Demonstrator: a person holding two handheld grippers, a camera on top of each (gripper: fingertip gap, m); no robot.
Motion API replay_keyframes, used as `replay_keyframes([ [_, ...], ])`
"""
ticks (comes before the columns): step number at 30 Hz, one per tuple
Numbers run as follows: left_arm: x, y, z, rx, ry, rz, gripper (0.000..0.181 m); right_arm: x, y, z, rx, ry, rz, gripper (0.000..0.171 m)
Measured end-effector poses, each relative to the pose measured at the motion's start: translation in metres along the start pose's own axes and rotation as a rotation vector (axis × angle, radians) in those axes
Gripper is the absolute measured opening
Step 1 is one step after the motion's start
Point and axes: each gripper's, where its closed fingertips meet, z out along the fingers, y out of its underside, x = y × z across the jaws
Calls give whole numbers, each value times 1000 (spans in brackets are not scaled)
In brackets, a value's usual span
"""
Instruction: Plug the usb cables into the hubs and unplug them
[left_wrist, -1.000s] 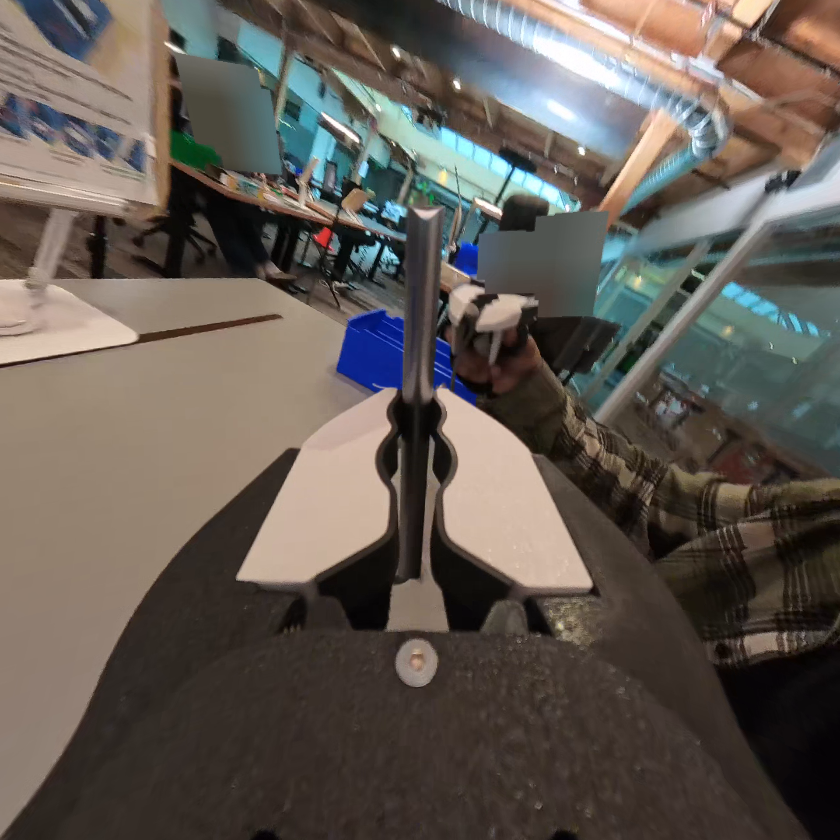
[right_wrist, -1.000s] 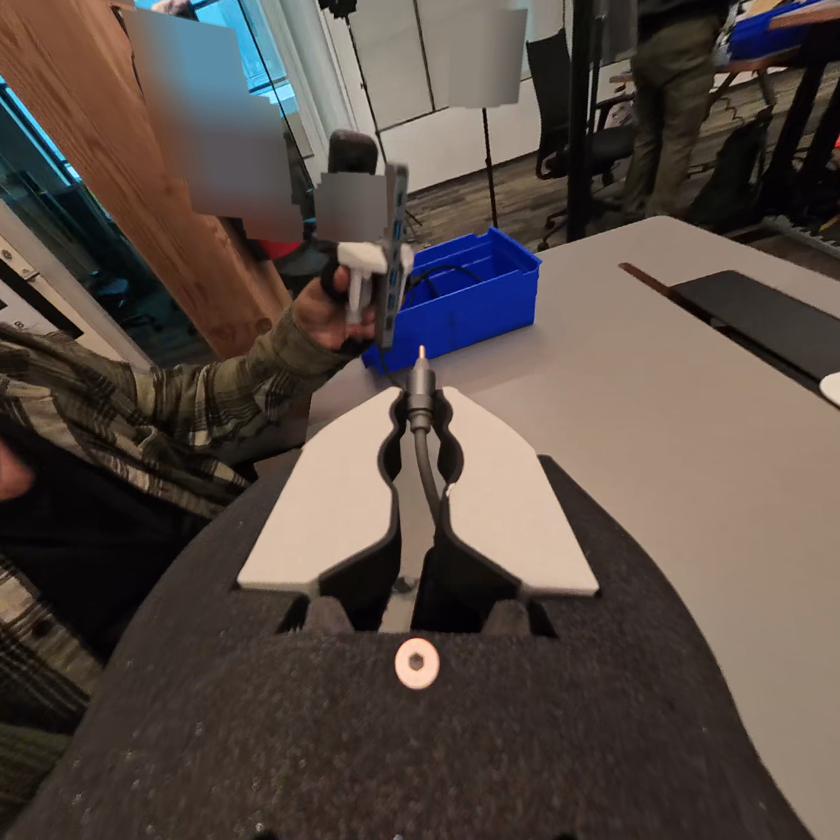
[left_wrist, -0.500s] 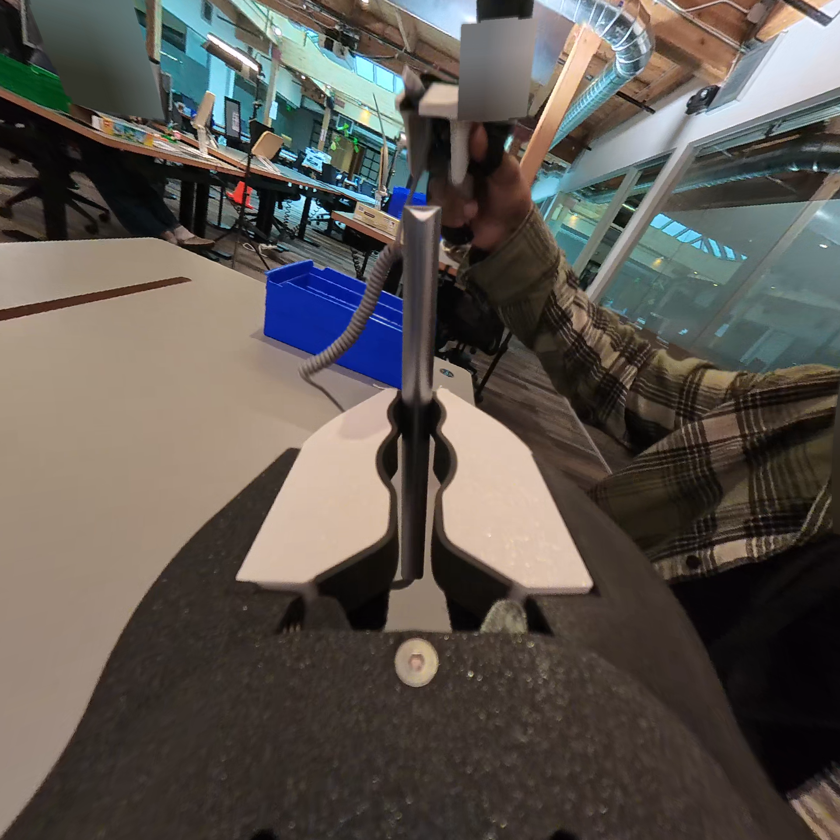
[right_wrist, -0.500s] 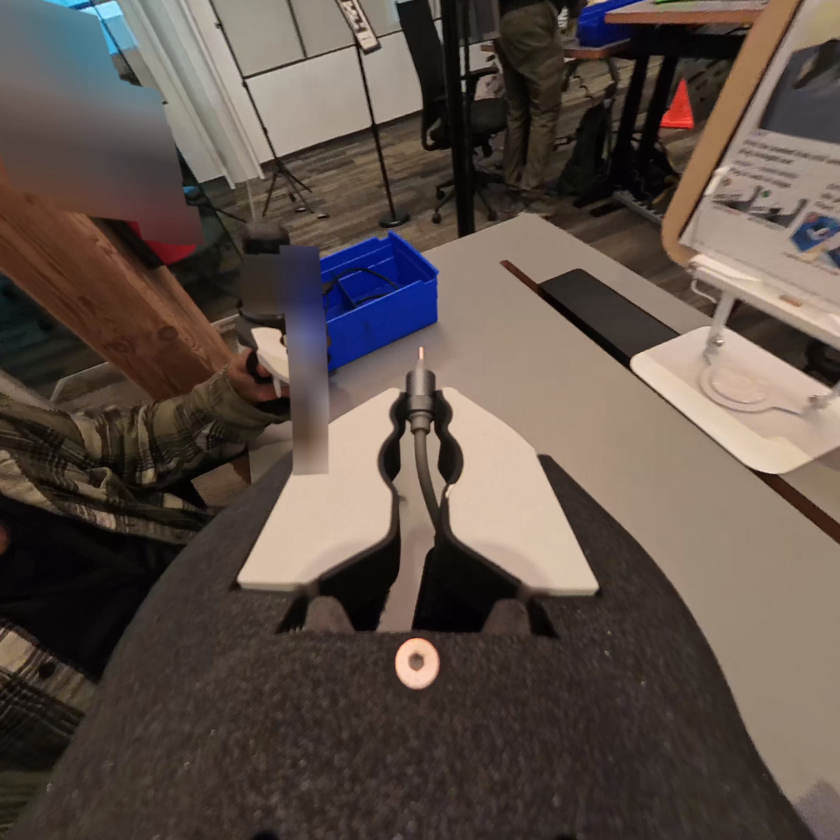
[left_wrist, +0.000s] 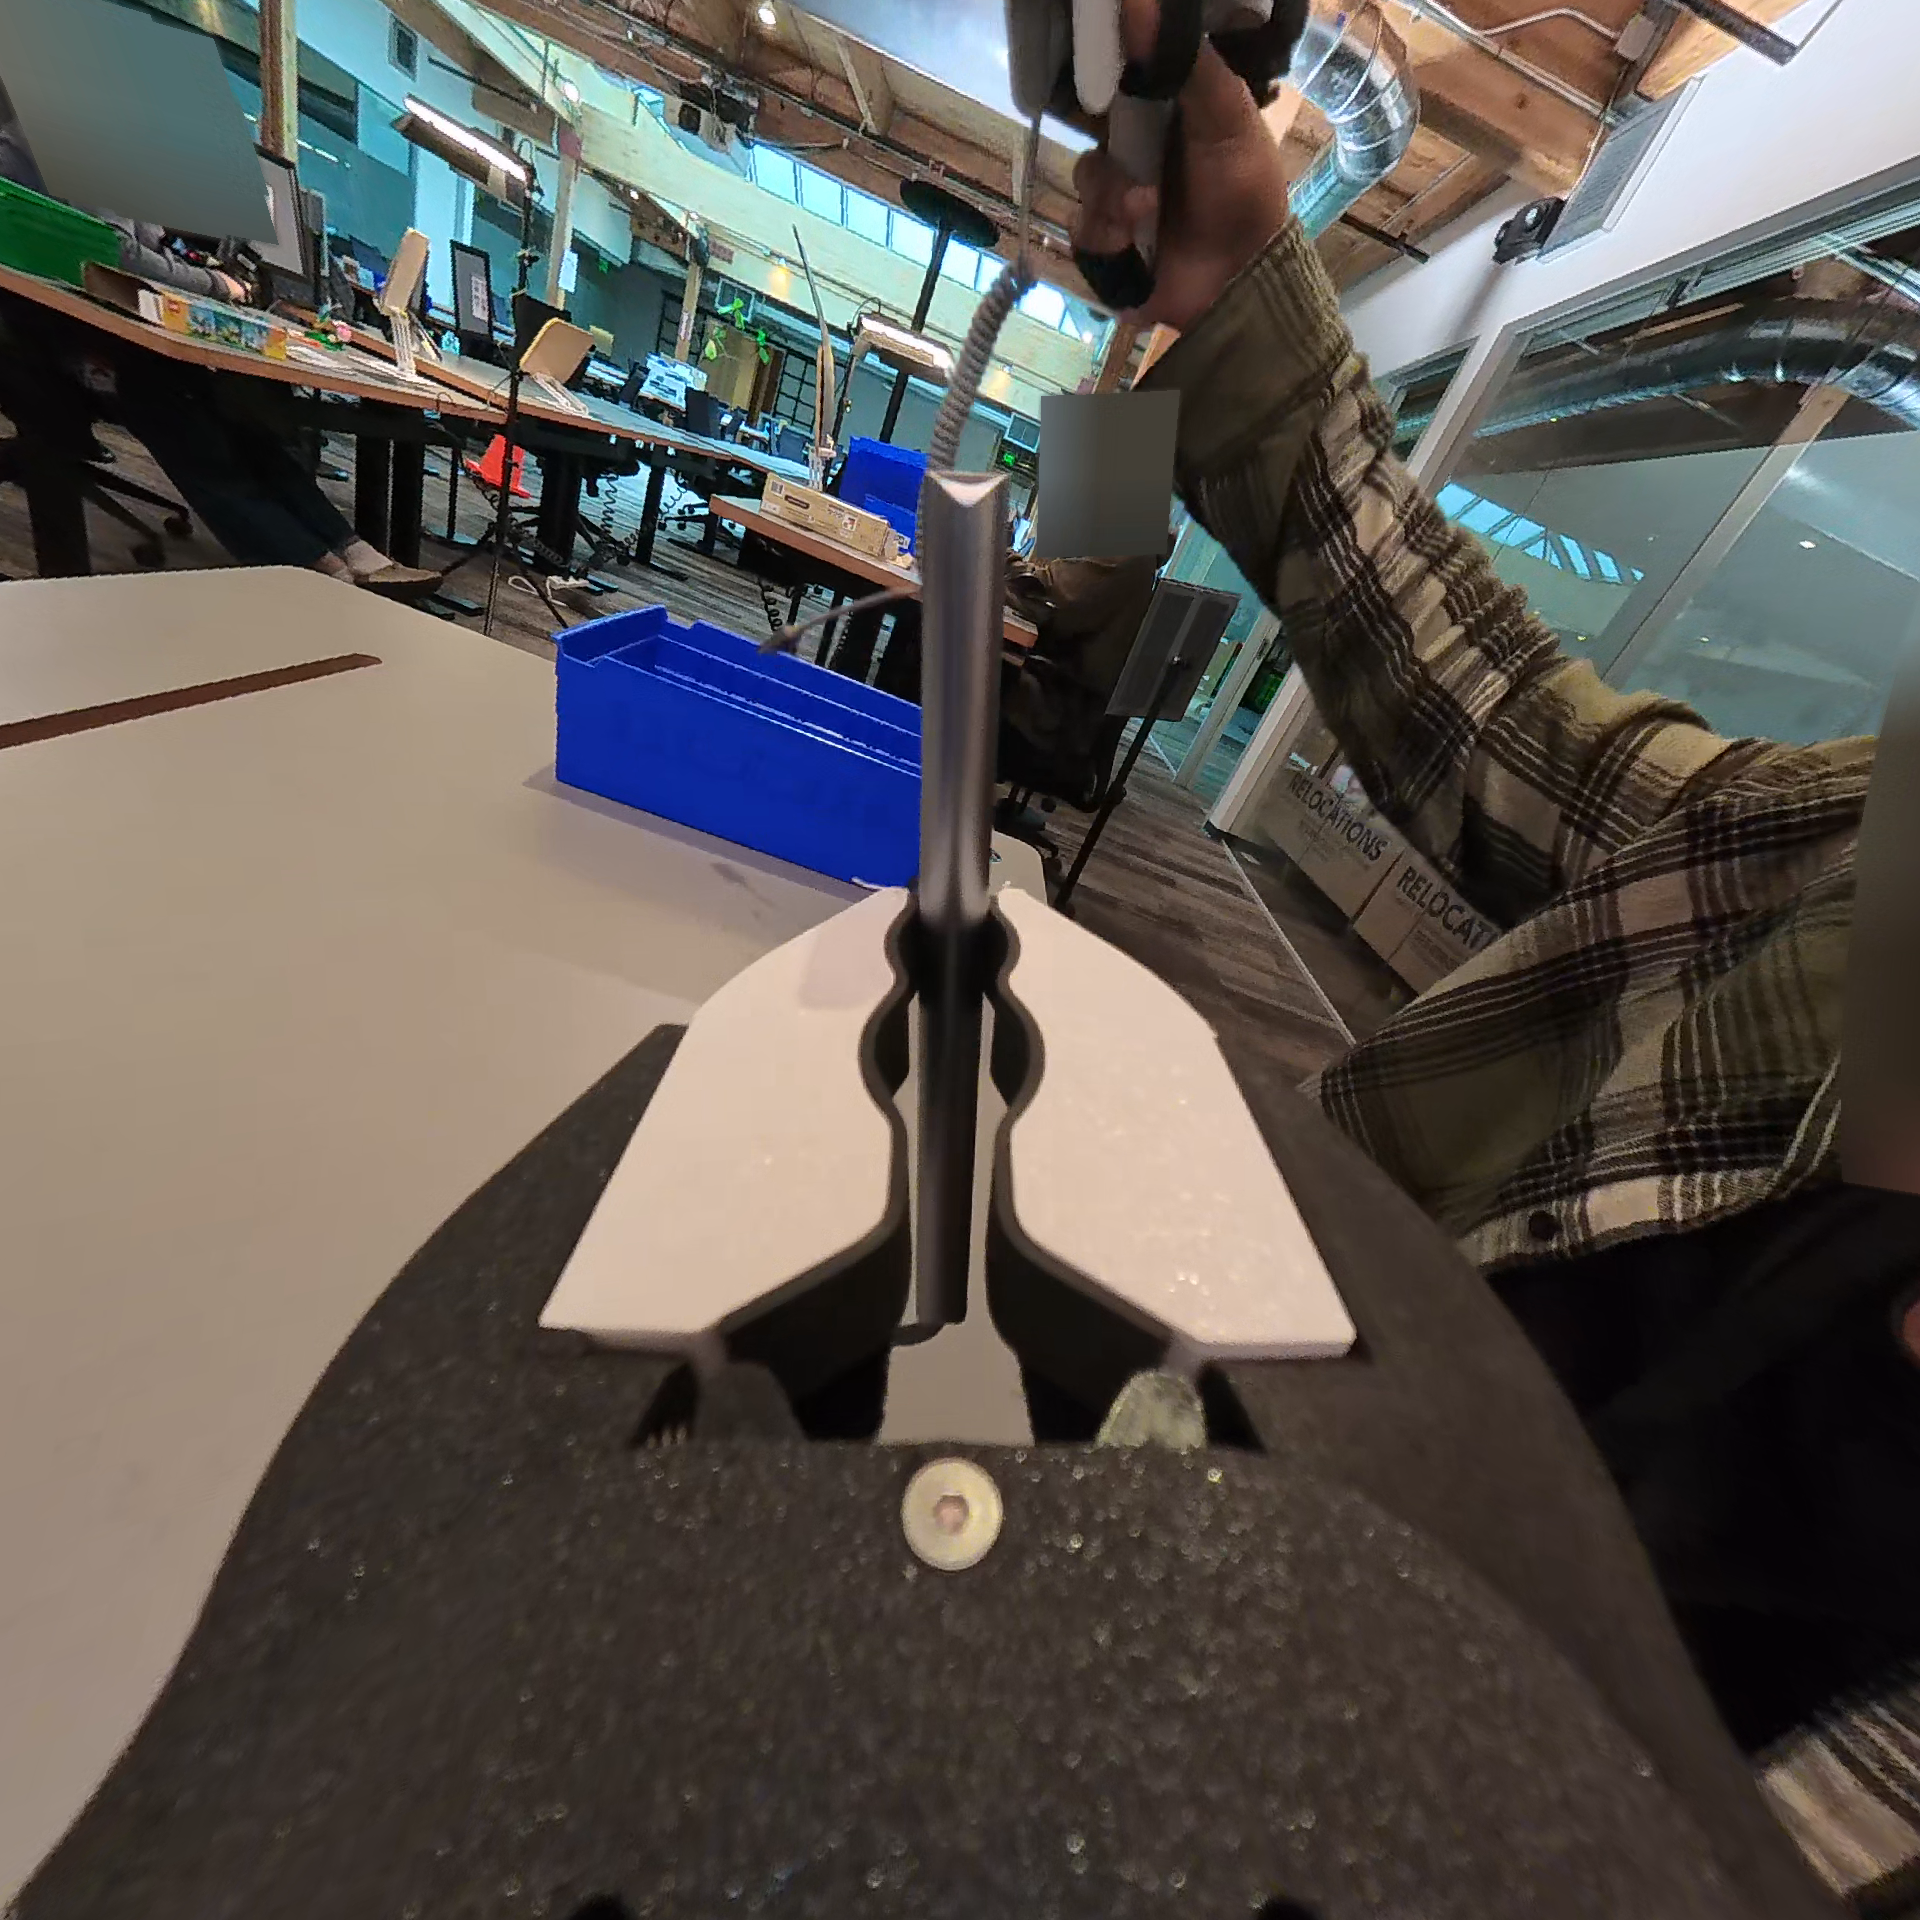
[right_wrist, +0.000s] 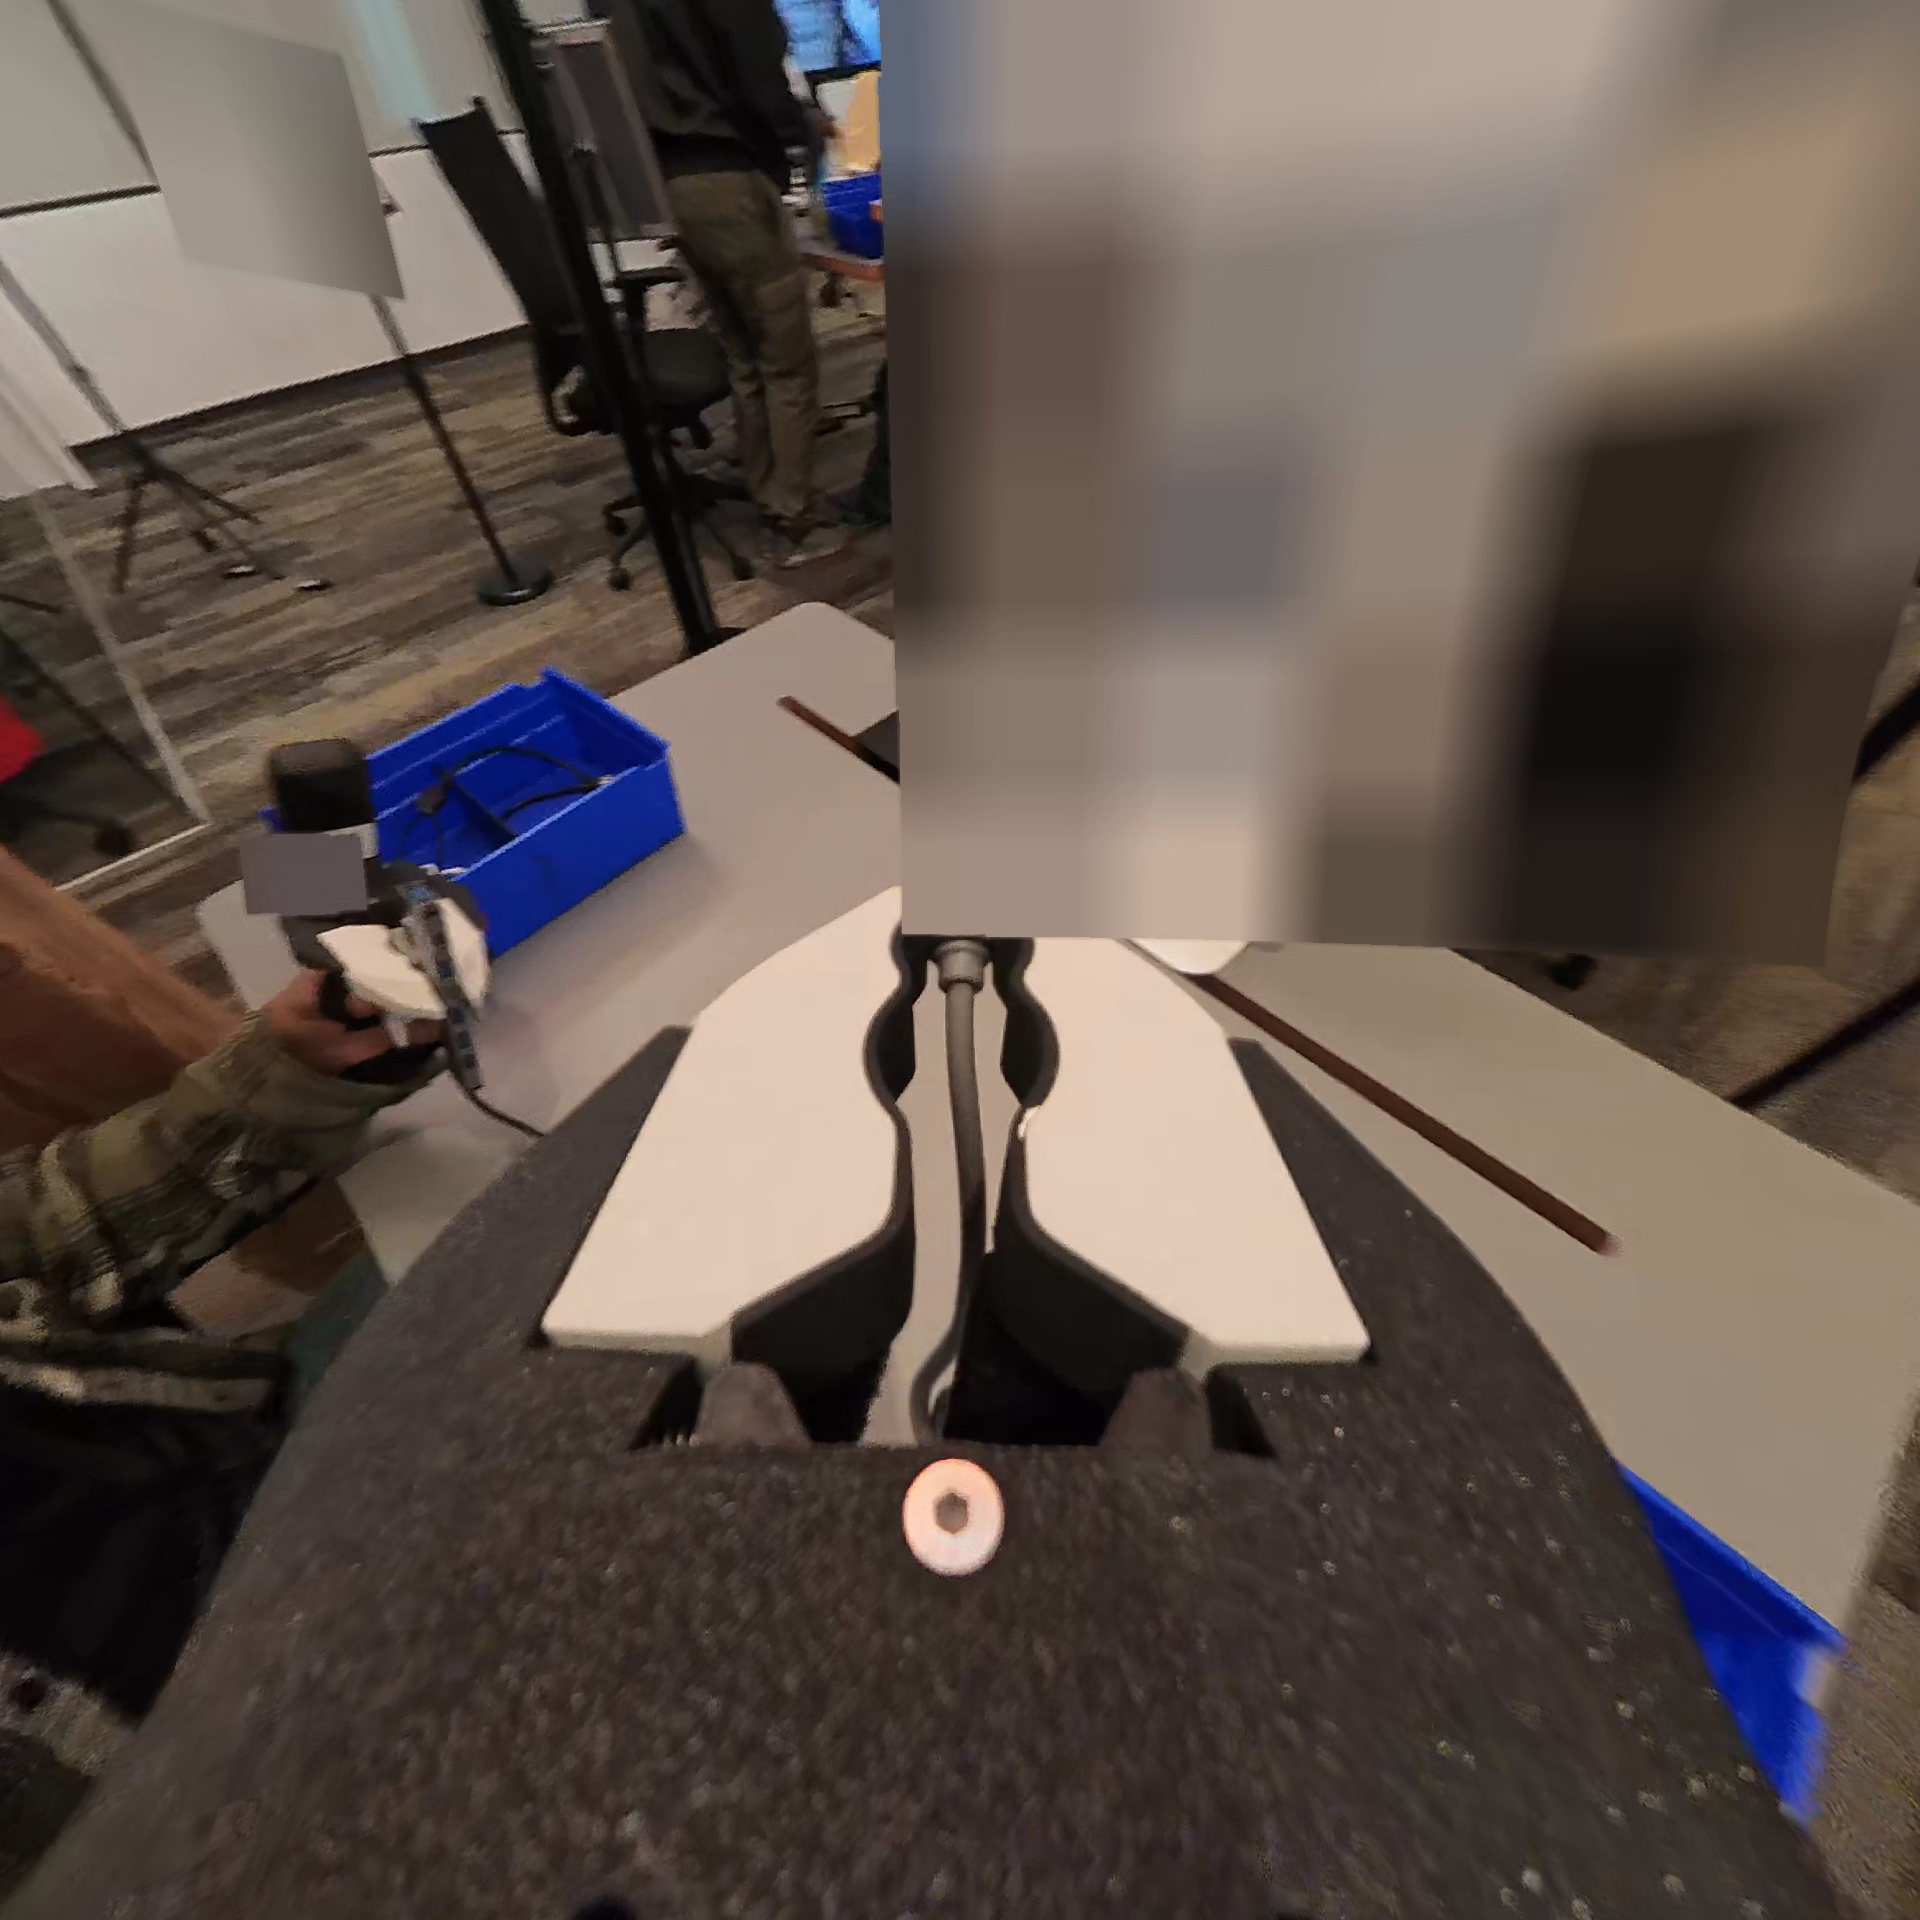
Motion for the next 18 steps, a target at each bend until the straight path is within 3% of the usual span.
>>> replay_keyframes([
  [7, -1, 1, 1, -4, 4, -6, 10, 75, -5, -63, 19, 243, 61, 11],
  [18, 2, 2, 2, -11, 7, -2, 10, 126, 65, -89, -53, 352, 199, 11],
])
